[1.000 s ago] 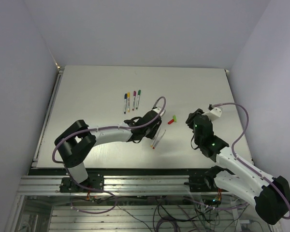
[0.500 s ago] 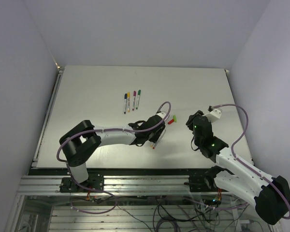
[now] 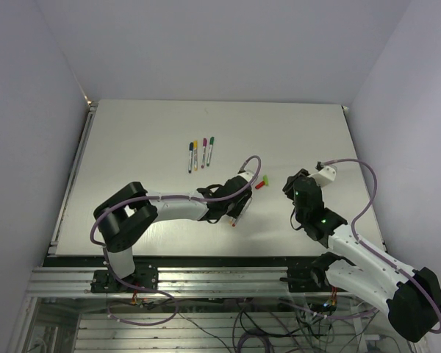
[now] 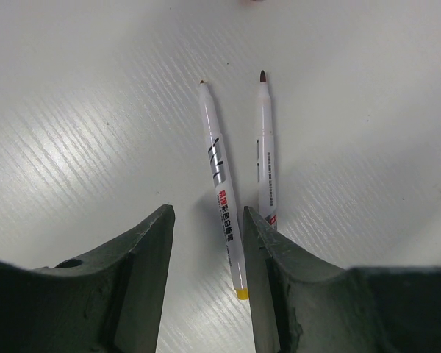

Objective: Insert the pens into the pen caps

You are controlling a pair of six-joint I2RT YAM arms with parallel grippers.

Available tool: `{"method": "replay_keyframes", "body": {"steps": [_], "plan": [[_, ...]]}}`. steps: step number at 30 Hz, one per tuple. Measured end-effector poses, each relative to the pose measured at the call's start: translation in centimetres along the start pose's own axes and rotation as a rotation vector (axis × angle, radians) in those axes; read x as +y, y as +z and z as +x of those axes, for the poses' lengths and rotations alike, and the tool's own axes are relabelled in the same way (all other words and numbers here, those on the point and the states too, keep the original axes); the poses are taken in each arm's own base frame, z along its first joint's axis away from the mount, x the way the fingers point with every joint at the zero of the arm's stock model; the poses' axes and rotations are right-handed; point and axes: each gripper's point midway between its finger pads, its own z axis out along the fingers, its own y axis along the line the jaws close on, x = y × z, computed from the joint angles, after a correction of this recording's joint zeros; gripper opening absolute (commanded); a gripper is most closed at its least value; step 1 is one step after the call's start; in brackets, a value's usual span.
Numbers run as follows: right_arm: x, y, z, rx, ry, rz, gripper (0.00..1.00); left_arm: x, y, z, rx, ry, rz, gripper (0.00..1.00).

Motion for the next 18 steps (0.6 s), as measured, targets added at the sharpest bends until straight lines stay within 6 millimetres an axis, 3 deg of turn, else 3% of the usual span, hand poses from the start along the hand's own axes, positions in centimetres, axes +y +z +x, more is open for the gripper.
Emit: {"method": "replay_keyframes", "body": {"steps": [18], "plan": [[0.34,-0.03,0.09,0.007,0.008,-0.016,0.31,0.05,0.59,0.82,0.022,0.006,-0.007,0.52]]}}
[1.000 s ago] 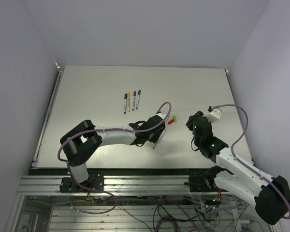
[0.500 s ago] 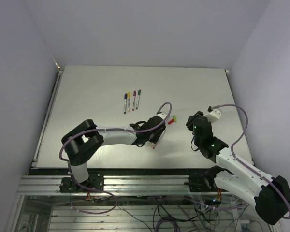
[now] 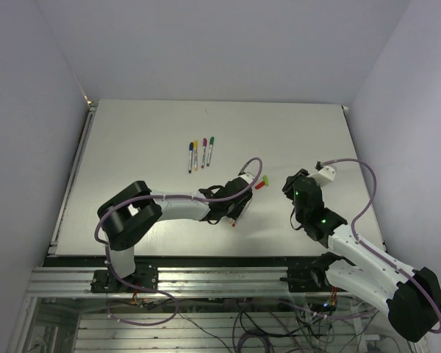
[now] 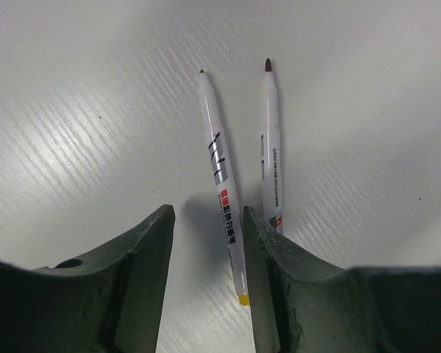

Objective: Insert the pens into the pen caps

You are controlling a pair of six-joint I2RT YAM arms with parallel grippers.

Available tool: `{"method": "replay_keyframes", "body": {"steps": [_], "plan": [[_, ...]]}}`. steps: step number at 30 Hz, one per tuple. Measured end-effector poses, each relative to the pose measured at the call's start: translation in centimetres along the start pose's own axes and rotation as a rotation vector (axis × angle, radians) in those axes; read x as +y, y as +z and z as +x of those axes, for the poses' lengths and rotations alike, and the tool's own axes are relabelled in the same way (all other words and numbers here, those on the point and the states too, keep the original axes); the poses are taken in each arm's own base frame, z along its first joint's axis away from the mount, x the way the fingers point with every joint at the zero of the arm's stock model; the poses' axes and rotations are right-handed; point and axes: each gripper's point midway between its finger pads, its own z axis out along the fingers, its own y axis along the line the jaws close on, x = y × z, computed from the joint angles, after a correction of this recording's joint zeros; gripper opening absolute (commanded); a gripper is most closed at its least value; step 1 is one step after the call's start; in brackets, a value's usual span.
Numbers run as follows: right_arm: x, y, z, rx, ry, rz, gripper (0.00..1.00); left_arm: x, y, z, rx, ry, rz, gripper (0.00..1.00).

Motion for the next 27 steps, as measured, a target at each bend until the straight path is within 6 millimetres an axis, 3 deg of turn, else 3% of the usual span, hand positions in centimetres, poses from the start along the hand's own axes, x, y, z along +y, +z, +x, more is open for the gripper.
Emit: {"method": "replay_keyframes", "body": {"steps": [14,27], "plan": [[0.1,0.0,0.2,0.006,0.029,-0.001,0.3,0.2,0.6,1.3,0.068,0.014,-0.026,0.48],[0.0,0.0,0.4,0.007,0.051,0.001,0.3,0.2,0.5,1.9,0.131,0.004,-0.04,0.17]]}}
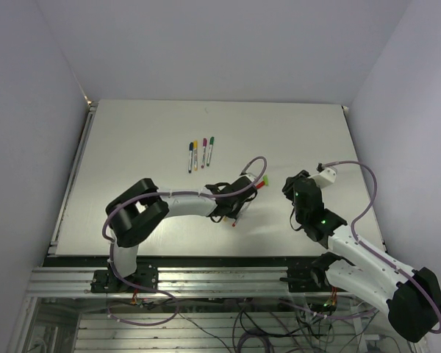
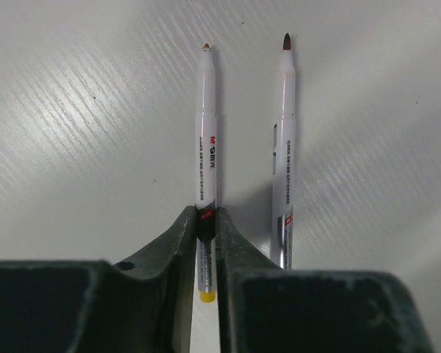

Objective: Insert the pens into the pen caps

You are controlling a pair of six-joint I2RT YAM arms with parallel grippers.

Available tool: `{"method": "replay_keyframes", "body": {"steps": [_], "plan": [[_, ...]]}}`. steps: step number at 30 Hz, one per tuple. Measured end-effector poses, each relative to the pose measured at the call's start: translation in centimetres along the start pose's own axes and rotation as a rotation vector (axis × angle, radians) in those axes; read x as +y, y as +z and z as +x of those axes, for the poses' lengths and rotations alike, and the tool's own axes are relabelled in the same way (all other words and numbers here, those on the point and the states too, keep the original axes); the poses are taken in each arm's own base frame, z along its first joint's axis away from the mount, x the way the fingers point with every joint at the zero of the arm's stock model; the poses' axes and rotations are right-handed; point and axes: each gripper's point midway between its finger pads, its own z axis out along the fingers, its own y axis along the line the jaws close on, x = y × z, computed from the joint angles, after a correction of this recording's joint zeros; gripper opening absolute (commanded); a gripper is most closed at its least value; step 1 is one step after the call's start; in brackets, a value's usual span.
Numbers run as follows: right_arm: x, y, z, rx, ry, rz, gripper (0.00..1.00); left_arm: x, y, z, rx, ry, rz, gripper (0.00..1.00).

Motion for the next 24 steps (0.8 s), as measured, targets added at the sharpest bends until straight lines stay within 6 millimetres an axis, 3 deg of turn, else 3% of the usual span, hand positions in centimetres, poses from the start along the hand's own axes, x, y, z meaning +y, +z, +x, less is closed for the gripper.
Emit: {"method": "replay_keyframes", "body": {"steps": [3,12,21,24], "plan": [[0.0,0.0,0.0,0.0,0.0,0.0,0.3,-0.1,0.2,-0.2,0.012,0.0,-0.004,0.07],[-0.2,0.3,0.5,0.015,-0.028,0.017,0.31,0.1,0.4,-0.5,0.018,-0.008,-0.006,0.07],[0.0,2.9,1.5,0.094,-0.134,0.081,0.4,2.3,-0.3,-0.5,0.009,-0.085,0.029,0.07],[0.2,4.4,1.8,0.138,-0.165,0.097,0.38,2.8,-1.4,-1.8,-0.029,-0.099,0.035,0.07]]}}
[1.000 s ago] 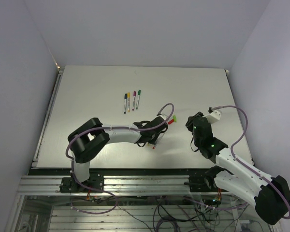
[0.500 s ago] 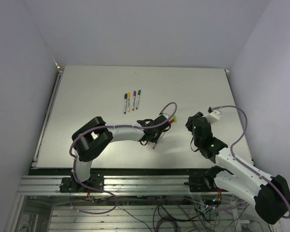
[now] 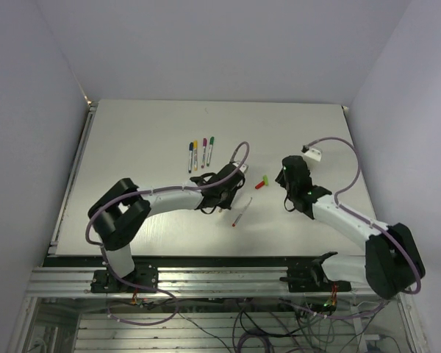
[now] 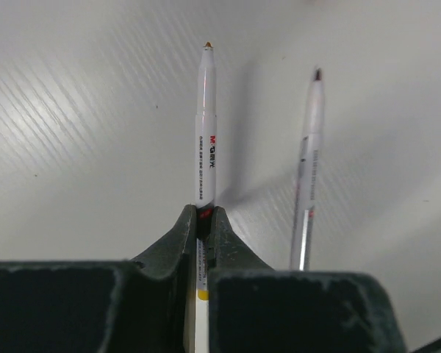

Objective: Insert the pens into the pen caps

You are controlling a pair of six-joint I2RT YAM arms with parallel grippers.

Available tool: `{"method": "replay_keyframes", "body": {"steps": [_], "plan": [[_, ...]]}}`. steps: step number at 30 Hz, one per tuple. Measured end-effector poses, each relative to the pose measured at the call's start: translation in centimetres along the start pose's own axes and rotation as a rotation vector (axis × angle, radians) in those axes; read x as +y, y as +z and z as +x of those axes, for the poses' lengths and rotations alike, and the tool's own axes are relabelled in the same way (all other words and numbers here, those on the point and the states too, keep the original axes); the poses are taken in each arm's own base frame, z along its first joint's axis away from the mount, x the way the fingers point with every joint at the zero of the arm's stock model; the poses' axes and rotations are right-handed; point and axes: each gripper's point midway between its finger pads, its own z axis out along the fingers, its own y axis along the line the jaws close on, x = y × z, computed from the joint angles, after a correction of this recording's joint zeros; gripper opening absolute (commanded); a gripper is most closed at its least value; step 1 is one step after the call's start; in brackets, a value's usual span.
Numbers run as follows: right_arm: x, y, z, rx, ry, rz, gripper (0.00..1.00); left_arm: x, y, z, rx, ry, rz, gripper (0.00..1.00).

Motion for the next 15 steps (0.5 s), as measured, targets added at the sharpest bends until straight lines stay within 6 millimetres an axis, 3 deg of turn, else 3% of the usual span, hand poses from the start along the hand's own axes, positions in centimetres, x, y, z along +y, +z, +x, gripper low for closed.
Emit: {"method": "replay_keyframes", "body": {"steps": [9,15], "plan": [[1.8,3.6,1.7,0.139,-0.116,-0.011,0.36,-1.8,-4.0,-5.4,-0.18,-0.032,0.119,0.07],[2.4,5.2,4.6,0.245,-0.206,-0.036,0.39,-1.8,-3.9,-5.1,-0.176,-0.036,0.143,0.07]]}}
